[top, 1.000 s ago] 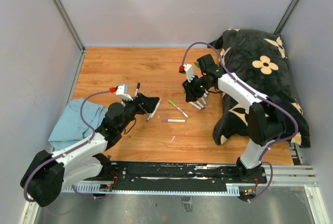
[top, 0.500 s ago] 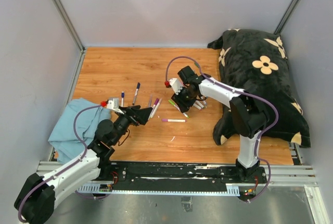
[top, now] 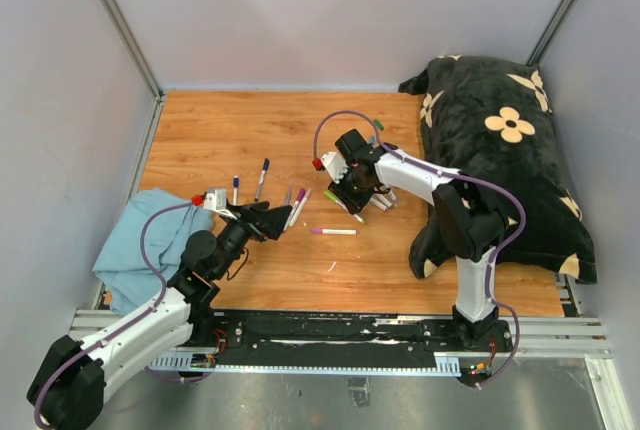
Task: Open the pen caps
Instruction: Pick up the pen from the center of the board, then open the pen cap from the pen.
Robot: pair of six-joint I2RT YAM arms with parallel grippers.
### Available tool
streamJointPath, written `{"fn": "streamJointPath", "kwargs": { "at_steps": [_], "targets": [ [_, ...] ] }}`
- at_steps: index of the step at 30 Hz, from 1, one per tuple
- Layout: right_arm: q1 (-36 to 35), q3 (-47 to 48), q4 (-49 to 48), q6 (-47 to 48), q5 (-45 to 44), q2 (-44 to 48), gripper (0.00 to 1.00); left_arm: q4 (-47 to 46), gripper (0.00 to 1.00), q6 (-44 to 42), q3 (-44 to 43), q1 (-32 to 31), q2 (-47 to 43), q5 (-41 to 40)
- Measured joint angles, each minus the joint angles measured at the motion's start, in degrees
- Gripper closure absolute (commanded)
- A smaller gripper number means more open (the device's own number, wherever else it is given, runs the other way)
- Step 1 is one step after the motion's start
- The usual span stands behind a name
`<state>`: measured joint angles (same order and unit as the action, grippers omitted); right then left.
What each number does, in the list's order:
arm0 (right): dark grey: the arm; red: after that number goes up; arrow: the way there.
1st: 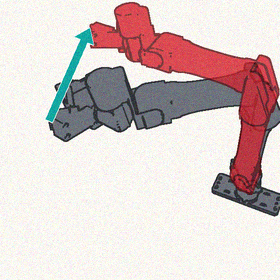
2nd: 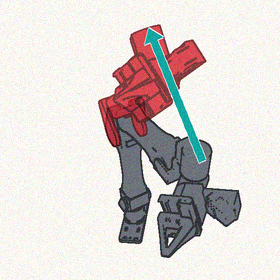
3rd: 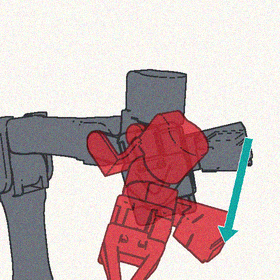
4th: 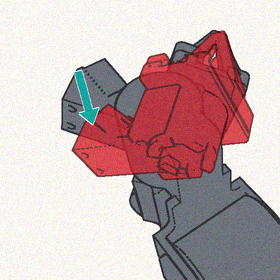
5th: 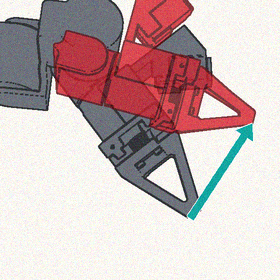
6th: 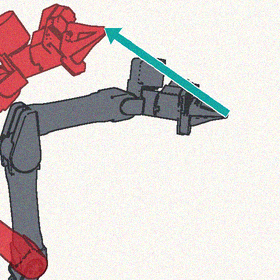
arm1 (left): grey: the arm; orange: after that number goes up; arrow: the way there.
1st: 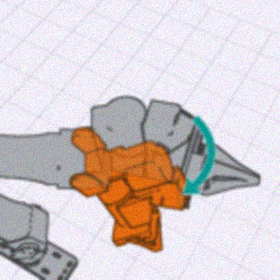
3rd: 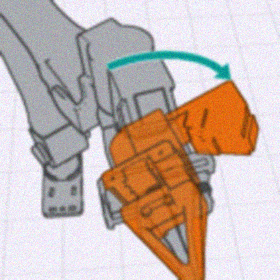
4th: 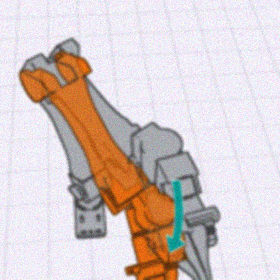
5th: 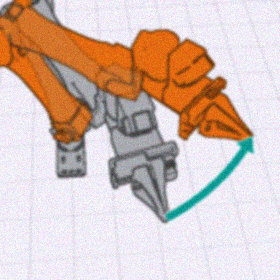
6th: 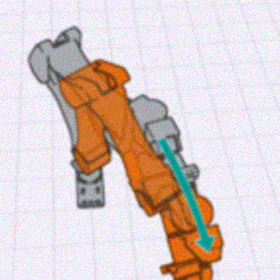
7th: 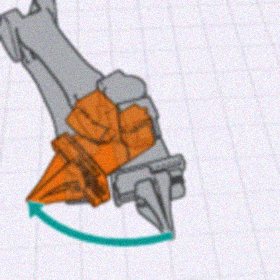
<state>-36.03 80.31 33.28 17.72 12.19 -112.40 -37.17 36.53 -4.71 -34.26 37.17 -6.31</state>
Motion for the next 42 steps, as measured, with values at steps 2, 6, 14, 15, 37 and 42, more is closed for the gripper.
{"fn": "streamJointPath", "kwargs": {
  "at_steps": [2, 6, 14, 15, 37, 42],
  "targets": [
    [-0.02, 0.63, -0.02, 0.0, -0.46, -0.55, 0.7, -0.02, 0.05, 0.22, 0.13, 0.0, 0.09, 0.02],
    [-0.02, 0.9, -0.09, 0.02, -1.73, -1.81, 0.71, -0.04, 0.05, 0.85, 0.57, 0.0, 0.13, 0.17],
    [-0.02, 1.44, 0.5, 0.13, -2.34, -2.29, 0.9, -0.11, 0.05, 1.42, 0.61, 0.0, 0.28, 0.63],
    [-0.02, 1.64, 0.66, 0.2, -2.34, -2.43, 0.95, -0.31, 0.05, 1.44, 0.66, 0.0, 0.46, 0.79],
    [11.37, 0.11, 2.27, 2.23, 33.16, 13.77, 0.99, -26.45, 0.06, 12.11, 3.15, 0.0, 16.11, 12.98],
    [11.65, -0.31, 3.52, 2.78, 44.28, 14.36, 0.99, -28.35, 0.06, 16.74, 0.46, 0.0, 16.52, 12.37]
  ]
}}
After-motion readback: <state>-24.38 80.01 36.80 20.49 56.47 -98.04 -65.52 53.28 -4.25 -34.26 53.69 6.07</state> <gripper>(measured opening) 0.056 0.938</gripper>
